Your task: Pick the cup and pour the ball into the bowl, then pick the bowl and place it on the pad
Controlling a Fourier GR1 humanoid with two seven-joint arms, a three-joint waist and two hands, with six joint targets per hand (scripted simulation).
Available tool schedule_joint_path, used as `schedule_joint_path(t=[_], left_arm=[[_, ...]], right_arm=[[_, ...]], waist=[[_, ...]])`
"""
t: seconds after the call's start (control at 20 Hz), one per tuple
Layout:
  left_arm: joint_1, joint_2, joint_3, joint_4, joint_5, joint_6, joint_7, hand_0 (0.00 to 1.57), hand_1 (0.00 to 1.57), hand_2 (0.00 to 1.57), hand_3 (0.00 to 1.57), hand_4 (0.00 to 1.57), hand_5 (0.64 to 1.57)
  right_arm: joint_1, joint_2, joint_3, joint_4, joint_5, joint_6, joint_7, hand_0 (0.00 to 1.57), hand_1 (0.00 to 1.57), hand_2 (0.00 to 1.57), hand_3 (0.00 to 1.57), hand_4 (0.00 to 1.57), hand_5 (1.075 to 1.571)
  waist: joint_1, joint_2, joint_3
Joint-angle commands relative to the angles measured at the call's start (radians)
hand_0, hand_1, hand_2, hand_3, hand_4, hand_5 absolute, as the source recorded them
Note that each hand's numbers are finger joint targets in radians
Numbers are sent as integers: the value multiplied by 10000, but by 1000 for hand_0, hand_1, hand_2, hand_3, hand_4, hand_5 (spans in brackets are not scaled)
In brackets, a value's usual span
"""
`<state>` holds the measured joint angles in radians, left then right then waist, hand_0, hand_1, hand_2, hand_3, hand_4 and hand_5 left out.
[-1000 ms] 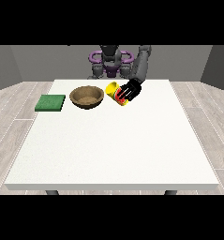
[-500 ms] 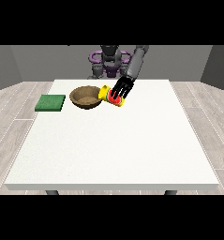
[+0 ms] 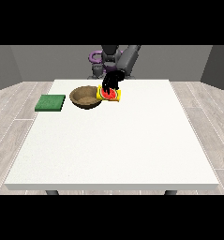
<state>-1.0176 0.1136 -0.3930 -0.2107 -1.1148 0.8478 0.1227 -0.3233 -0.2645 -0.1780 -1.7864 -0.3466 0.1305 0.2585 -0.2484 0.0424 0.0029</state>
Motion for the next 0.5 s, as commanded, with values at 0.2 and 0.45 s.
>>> schedule_joint_path(t=[0.2,0.45], left_arm=[[-1113,-661,-2742,1272,-3251,-1814,2158,1494,1494,1571,1571,963,1525],[-879,-1121,-3492,321,-4025,-3220,2912,1500,1500,1571,1571,1045,1509]], right_arm=[[248,-139,-326,1171,5,227,-244,0,0,0,0,375,1566],[-105,-237,-442,1694,-46,223,-103,0,0,0,0,379,1566]], waist=[[513,-1062,4],[618,-1333,-23]])
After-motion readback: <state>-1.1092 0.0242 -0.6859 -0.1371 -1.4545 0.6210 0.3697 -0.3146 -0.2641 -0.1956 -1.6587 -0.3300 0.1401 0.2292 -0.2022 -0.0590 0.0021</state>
